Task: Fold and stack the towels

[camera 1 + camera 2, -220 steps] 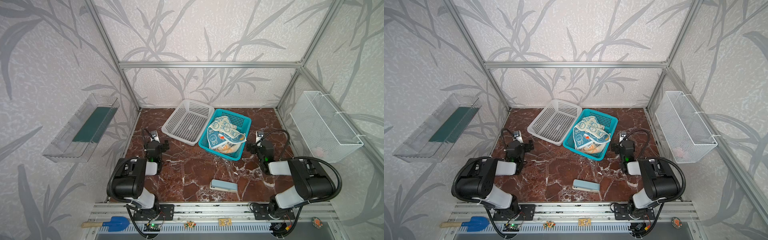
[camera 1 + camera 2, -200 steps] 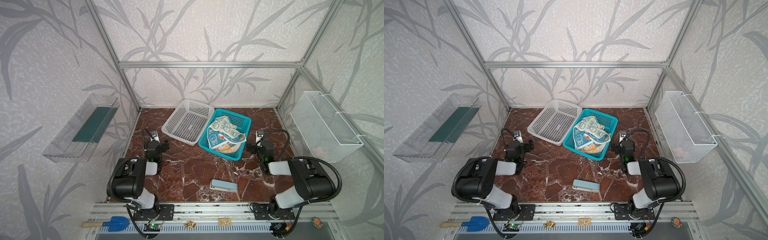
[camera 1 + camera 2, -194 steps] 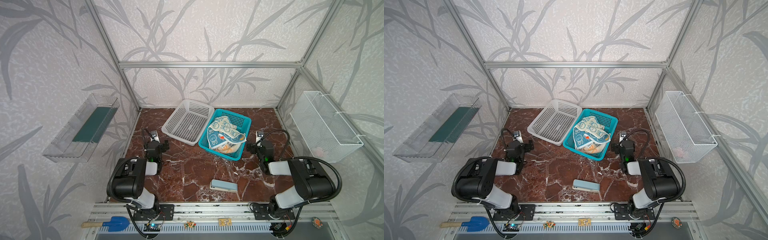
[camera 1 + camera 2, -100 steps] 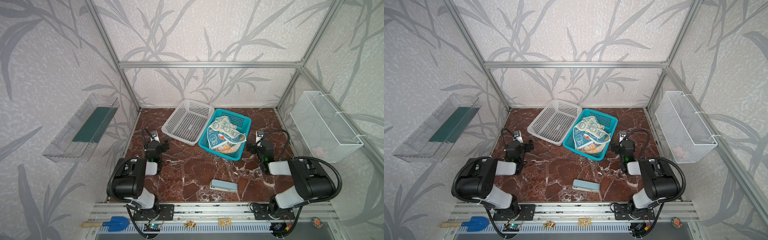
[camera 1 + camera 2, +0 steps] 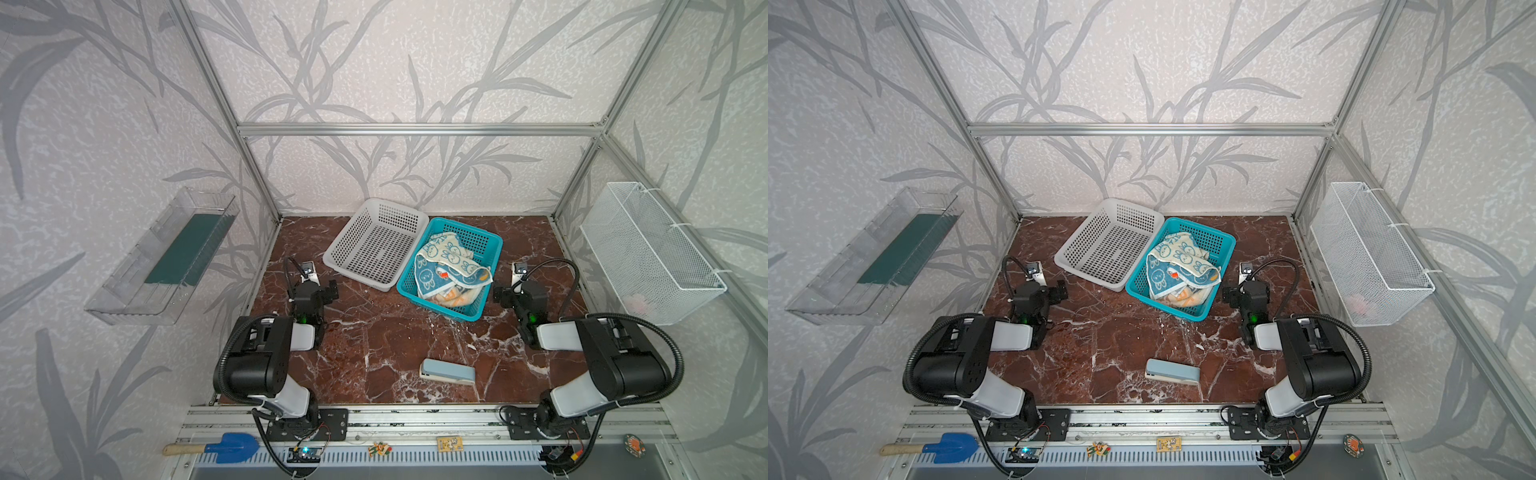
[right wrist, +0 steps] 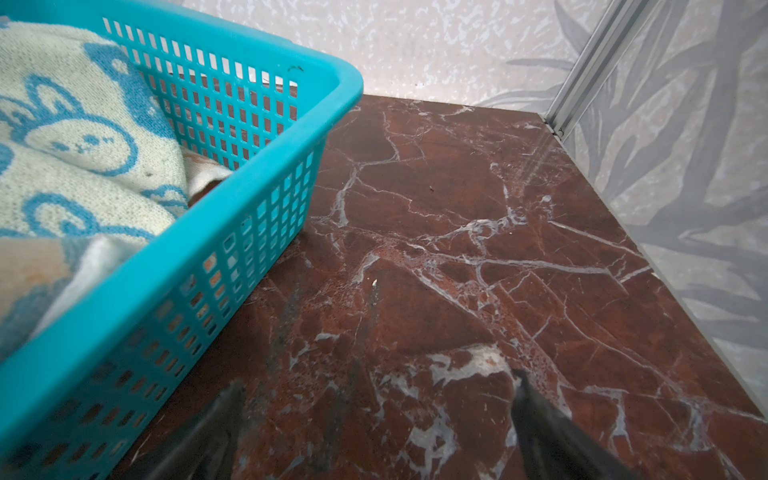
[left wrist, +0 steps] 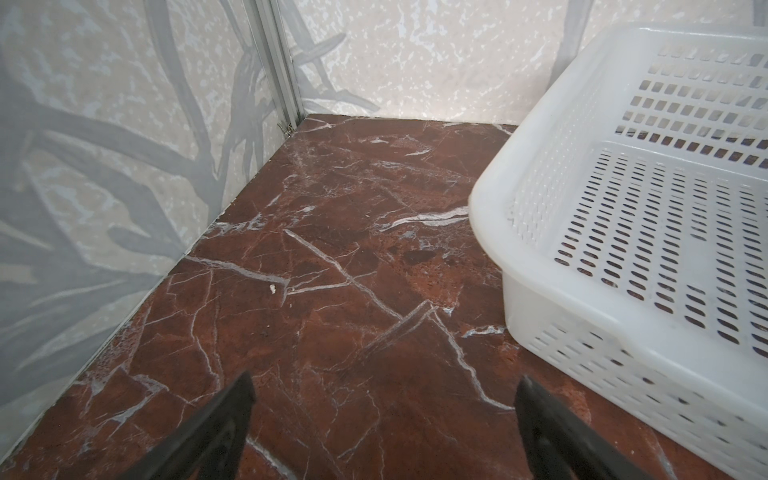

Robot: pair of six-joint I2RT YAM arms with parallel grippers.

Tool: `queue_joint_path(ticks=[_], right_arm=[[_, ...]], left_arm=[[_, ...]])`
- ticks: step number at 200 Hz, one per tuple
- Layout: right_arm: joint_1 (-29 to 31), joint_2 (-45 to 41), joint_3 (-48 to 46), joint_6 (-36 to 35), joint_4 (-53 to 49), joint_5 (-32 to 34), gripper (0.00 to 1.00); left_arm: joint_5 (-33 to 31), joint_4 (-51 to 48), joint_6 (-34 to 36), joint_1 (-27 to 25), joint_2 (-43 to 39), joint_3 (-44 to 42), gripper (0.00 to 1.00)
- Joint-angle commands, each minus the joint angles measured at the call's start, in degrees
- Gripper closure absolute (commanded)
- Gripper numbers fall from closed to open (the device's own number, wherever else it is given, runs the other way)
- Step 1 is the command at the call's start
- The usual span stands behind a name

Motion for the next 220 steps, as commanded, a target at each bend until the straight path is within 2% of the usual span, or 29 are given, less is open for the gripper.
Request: queue_joint_path(ticks=[1, 41, 56, 86, 94, 108, 132, 152, 163, 187, 208, 220], right_arm=[[0.0, -0.7, 0.8, 0.1, 1.6, -0.1, 0.01], [0.0, -0.6, 0.8, 0.1, 1.6, -0.1, 0.01], [0.1, -0.9, 0.7, 0.3, 2.2, 0.9, 0.01], [1.0, -4.9, 1.5, -1.1, -1.5, 1.3, 0.01], [1.7, -7.2, 2.7, -0.8, -5.5, 3.7, 0.01], [1.7, -11.4, 6.3, 1.6, -19.3, 5.5, 0.01], [1.7, -14.4, 9.7, 4.5, -29.2, 8.4, 0.01], [1.7, -18.1, 11.7, 8.1, -36.6, 10.9, 0.01], [1.5, -21.0, 12.4, 11.2, -40.7, 11.9, 0.01], [1.1, -29.5, 10.6, 18.7, -45.9, 13.5, 0.01], [0.9, -35.9, 9.5, 20.6, -47.2, 6.2, 0.01], [0.9, -37.3, 10.7, 21.1, -49.3, 1.3, 0.01]], left_arm=[[0.1, 0.6, 0.5, 0.1, 0.4, 1.0, 0.01], [-0.1, 0.6, 0.4, 0.1, 0.4, 0.9, 0.01], [-4.4, 0.9, -0.8, -0.2, -1.3, 0.2, 0.01], [-8.3, -11.8, -1.8, -0.2, -7.9, 3.3, 0.01], [-8.7, -14.6, -1.1, -0.2, -8.9, 4.3, 0.01], [-10.1, -19.5, -1.3, -0.3, -11.9, 5.0, 0.01], [-16.7, -24.9, -3.1, -0.6, -18.9, 5.0, 0.01], [-18.4, -34.1, -5.3, -0.9, -25.8, 7.4, 0.01], [-16.9, -40.0, -6.2, -1.2, -28.8, 9.9, 0.01], [-8.9, -55.9, -9.5, -1.5, -31.6, 17.8, 0.01], [0.4, -67.6, -12.2, -2.0, -30.2, 25.2, 0.01], [2.5, -72.0, -14.6, -3.1, -28.8, 28.4, 0.01]])
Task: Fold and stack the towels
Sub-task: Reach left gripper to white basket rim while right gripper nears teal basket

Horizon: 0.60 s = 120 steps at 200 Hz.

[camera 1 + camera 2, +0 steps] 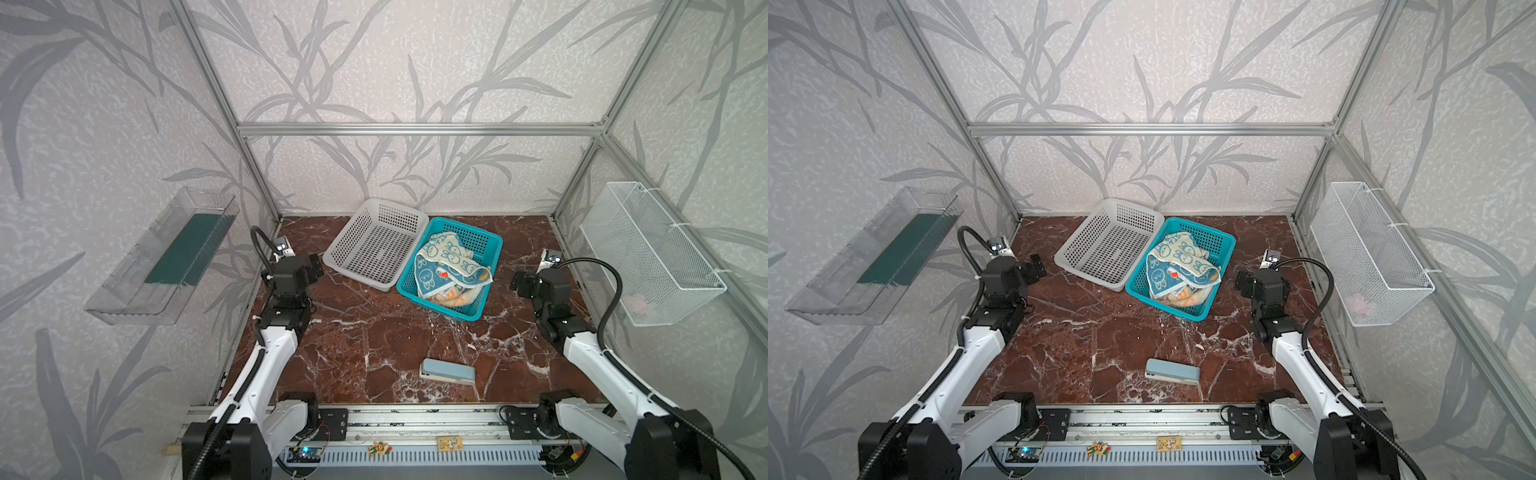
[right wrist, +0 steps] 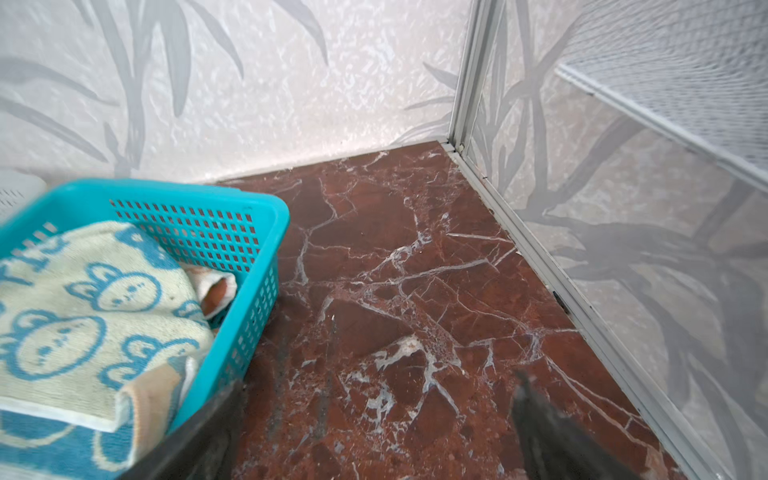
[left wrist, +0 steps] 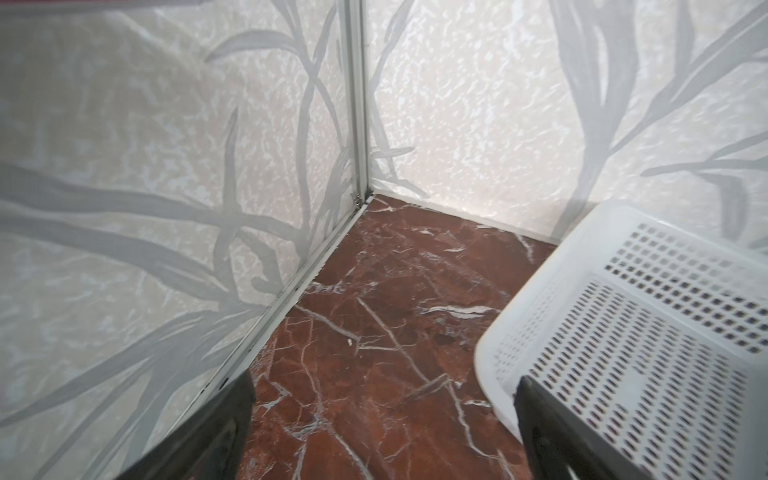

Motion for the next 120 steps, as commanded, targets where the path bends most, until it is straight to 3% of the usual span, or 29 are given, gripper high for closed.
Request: queue_joint_path(ticks=[1, 34, 67, 120], right_arm=[[-0.2, -3.6, 0.7, 4.9, -6.6, -7.5, 0.01], [0.1, 0.2, 10.6, 7.0, -20.1, -17.0, 0.01], [2.8, 2.3, 18.8, 7.7, -30.3, -21.9, 0.01], [9.0, 1.5, 23.6, 10.0, -34.9, -22.0, 0.01]], left_arm=[[9.2, -18.4, -6.1, -1.7, 1.8, 5.7, 0.01], [7.6, -25.1, -6.1, -7.3, 6.2, 11.1, 0.01], [13.4, -35.5, -4.0, -10.4, 13.7, 18.8, 0.01], [7.4, -48.0, -1.6, -14.4, 23.7, 28.2, 0.01]])
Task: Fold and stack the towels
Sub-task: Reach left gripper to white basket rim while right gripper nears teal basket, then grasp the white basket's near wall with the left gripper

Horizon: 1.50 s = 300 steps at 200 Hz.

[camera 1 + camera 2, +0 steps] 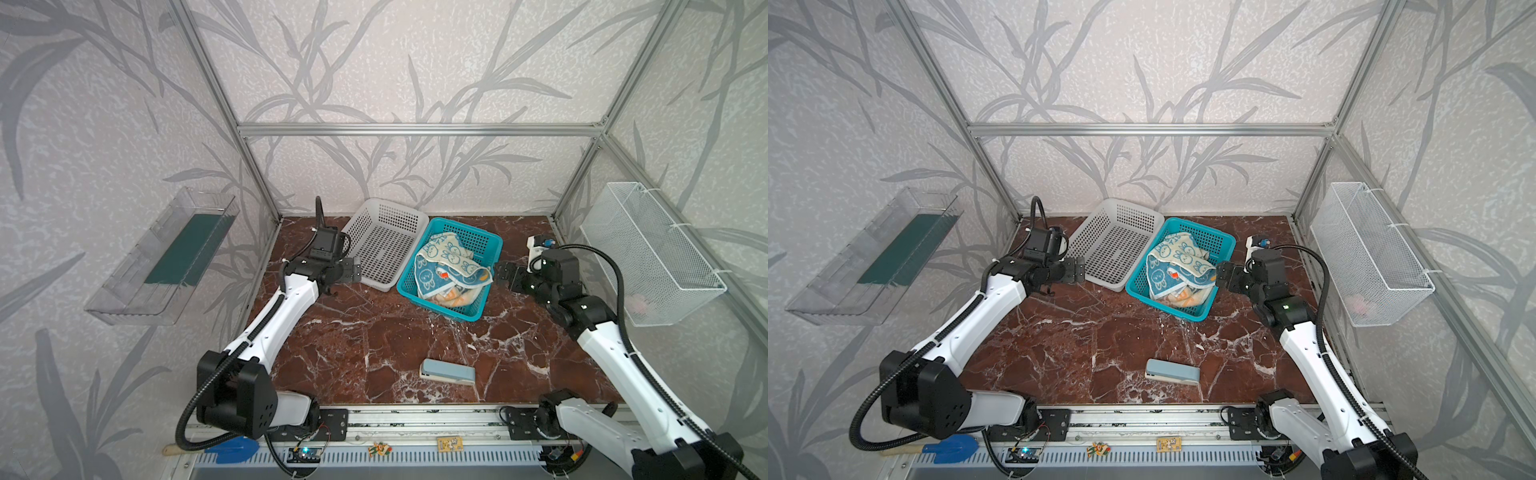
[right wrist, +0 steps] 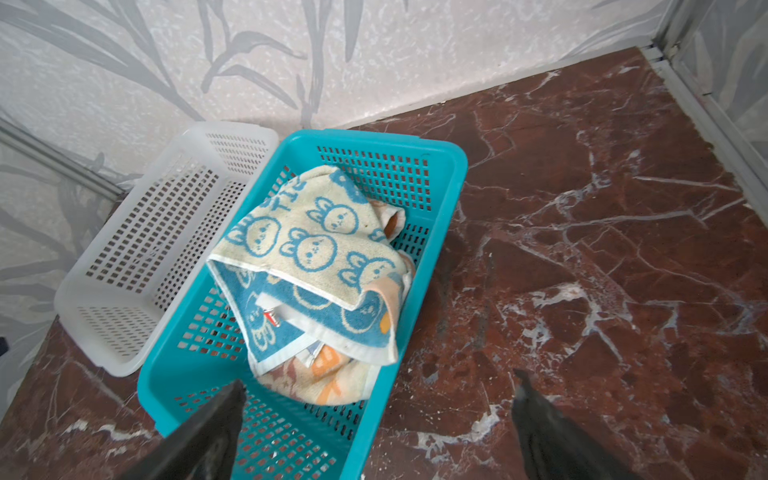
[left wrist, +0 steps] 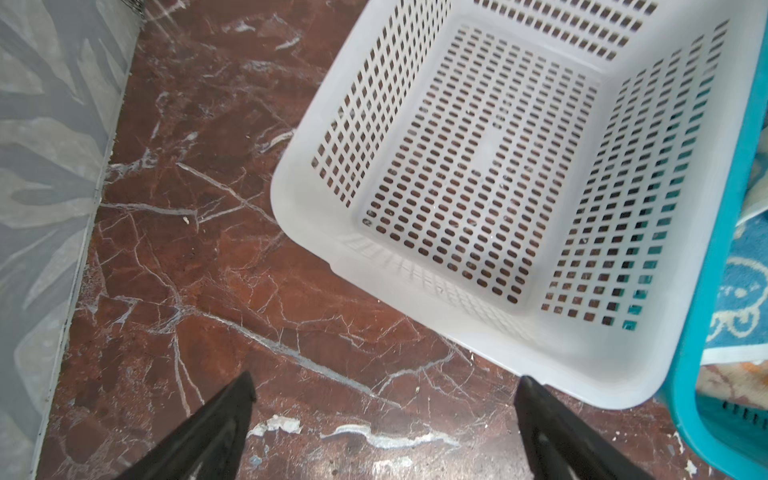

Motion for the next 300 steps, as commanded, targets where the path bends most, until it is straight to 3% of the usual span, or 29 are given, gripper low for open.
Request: queue_joint_path(ticks=[1, 29, 60, 98, 137, 159, 207, 236, 300], right_arm=[[2.4, -0.6, 2.5, 1.6, -5.3, -1.1, 0.01], [3.6, -0.6, 2.7, 2.2, -6.1, -1.0, 0.01], [4.2, -0.8, 2.6, 2.4, -6.4, -0.8, 0.01], [4.5, -1.0, 2.4, 2.2, -6.7, -1.0, 0.01], [4.5, -2.0, 1.9, 0.6, -7.3, 0.3, 0.01], [4.5, -2.5, 1.2, 0.1, -6.7, 1.1, 0.01], [4.6, -2.0, 0.0, 0.5, -4.8, 0.7, 0.01], [4.5, -1.9, -0.5, 0.4, -4.8, 0.6, 0.01], [4.5, -2.7, -1.5, -0.5, -5.0, 1.6, 0.01]], left_arm=[[-3.2, -10.0, 0.4, -1.4, 2.8, 4.0, 0.01], [-1.3, -13.2, -7.4, -1.5, 6.2, 7.6, 0.01], [2.3, -13.2, -20.7, -1.5, 9.5, 9.4, 0.01], [8.3, -3.9, -36.1, -1.4, 11.7, 6.5, 0.02], [10.4, 2.9, -46.1, -1.5, 12.7, 4.3, 0.17], [10.4, 3.7, -48.1, -1.4, 12.4, 3.1, 0.26], [10.2, 4.6, -48.4, -1.2, 12.7, 0.9, 0.35], [11.4, 5.2, -47.7, -0.9, 13.9, 1.2, 0.54], [11.4, 4.9, -47.3, -0.6, 14.5, 1.1, 0.78]])
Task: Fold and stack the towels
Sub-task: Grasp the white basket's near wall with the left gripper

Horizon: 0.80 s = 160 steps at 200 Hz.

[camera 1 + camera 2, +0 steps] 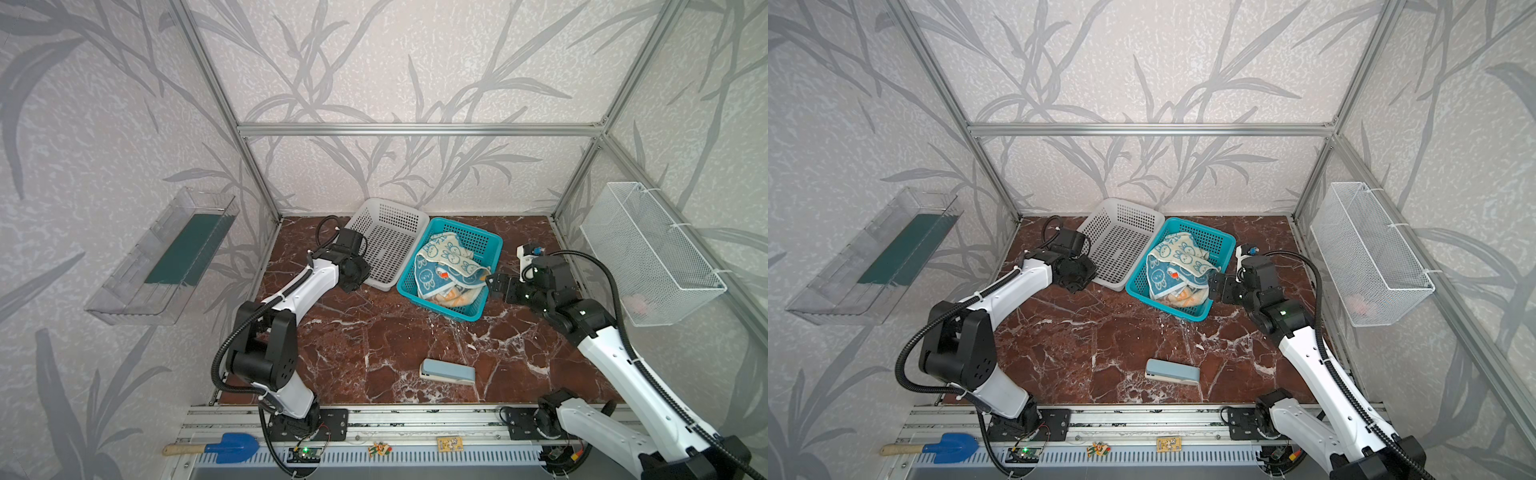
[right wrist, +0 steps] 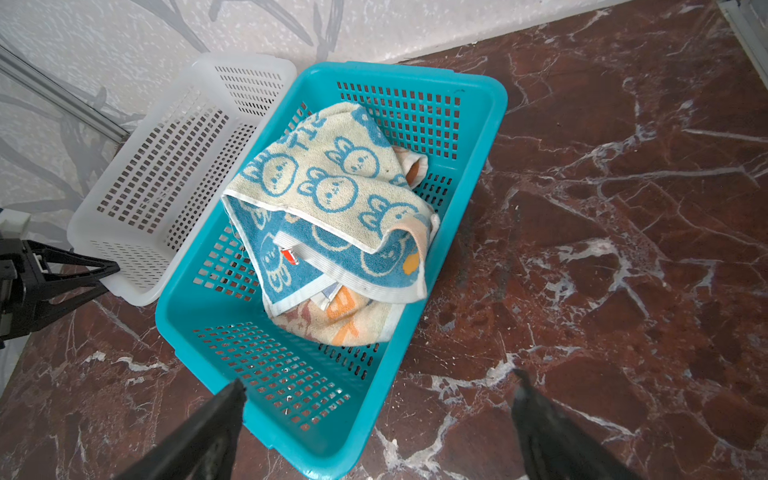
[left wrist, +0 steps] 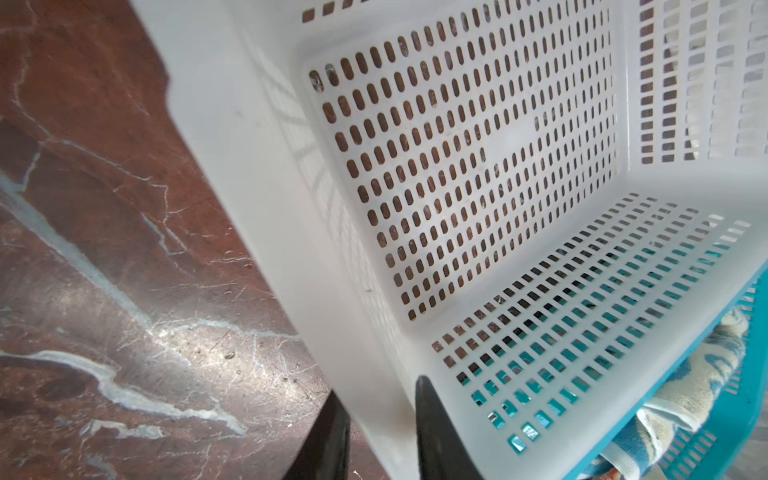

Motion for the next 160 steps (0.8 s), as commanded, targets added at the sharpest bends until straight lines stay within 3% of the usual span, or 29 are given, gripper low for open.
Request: queue_joint_path(ticks=[1, 44, 86, 120, 160], right_arm=[[0.2, -0.9, -0.5, -0.9, 0.6, 0.7, 0.01], [0.2, -1.0, -0.6, -1.3, 0.6, 0.9, 0.01], [0.2, -0.6, -1.3, -1.2, 1.3, 0.6, 0.01], [0.2, 0.4, -1.9, -0.9, 2.4, 0.3, 0.01], [0.2, 2.6, -1.1, -0.7, 3.1, -0.7, 0.01]], left_arm=[[-0.5, -1.2, 0.8, 0.5, 0.8, -0.2, 0.78], [-1.4, -4.9, 5.3, 4.3, -0.7, -0.2, 0.95], [-1.2, -9.4, 15.0, 13.1, 0.5, 2.2, 0.98], [-3.8, -15.4, 27.8, 16.4, 6.8, 11.2, 1.00], [-14.7, -24.7, 42.3, 16.4, 16.3, 25.1, 1.00]])
